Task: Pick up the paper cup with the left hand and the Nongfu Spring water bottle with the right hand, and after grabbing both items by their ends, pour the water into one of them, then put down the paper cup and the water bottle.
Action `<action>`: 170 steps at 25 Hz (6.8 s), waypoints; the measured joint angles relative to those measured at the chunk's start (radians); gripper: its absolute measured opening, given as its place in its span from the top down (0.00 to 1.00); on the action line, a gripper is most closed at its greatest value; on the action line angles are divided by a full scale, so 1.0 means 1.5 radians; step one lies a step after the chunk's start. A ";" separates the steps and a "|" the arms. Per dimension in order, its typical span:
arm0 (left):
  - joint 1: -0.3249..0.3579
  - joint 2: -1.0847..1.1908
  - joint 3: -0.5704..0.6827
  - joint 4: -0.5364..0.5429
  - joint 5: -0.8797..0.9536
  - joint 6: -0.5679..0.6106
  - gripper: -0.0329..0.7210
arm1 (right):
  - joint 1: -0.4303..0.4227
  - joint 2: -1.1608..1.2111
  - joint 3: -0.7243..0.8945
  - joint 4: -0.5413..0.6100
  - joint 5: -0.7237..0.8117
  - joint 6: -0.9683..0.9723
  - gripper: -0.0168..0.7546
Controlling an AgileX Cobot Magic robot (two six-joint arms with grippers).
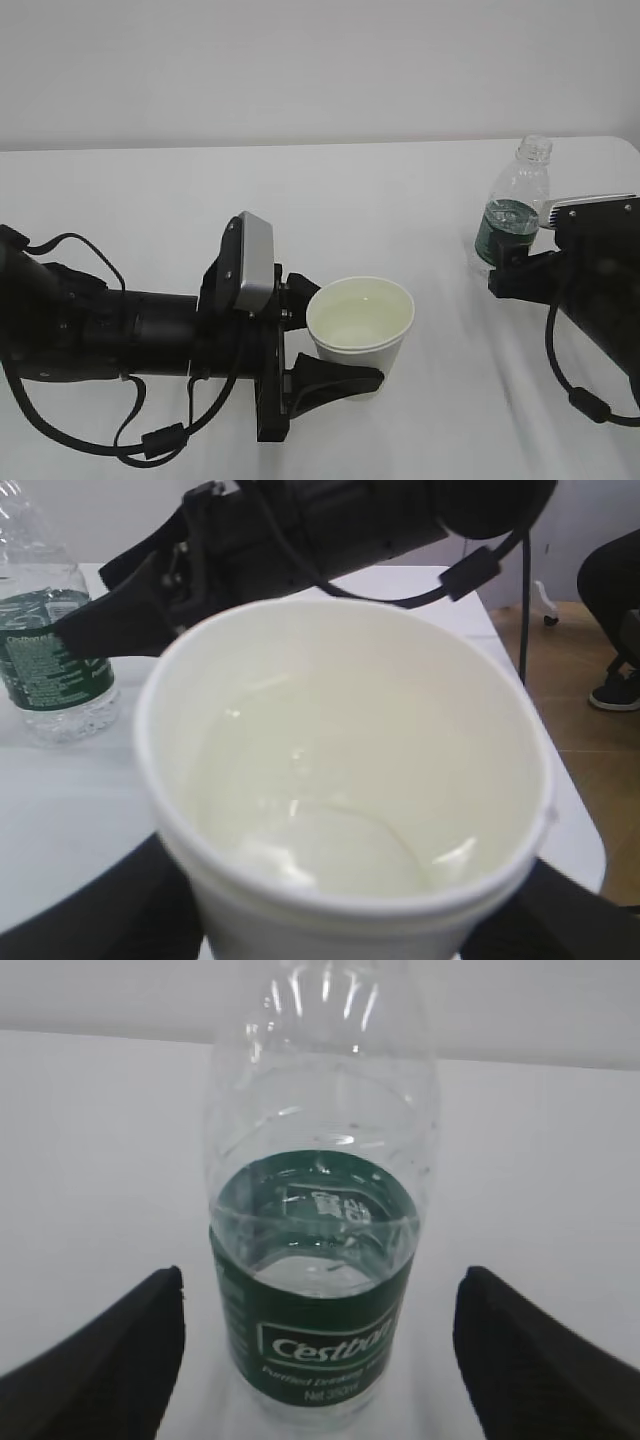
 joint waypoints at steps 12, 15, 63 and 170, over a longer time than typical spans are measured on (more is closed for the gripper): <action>0.000 0.000 0.000 -0.093 0.000 0.005 0.32 | 0.000 -0.095 0.087 -0.007 -0.006 0.000 0.18; 0.000 0.000 0.000 -0.125 0.006 0.013 0.32 | 0.000 -0.104 0.099 -0.007 -0.006 0.000 0.18; 0.232 0.000 0.001 -0.386 0.037 0.108 0.32 | 0.000 -0.104 0.105 -0.005 -0.006 0.001 0.21; 0.324 -0.332 0.277 -0.523 0.028 0.165 0.16 | 0.000 -0.384 0.214 -0.004 0.107 0.016 0.21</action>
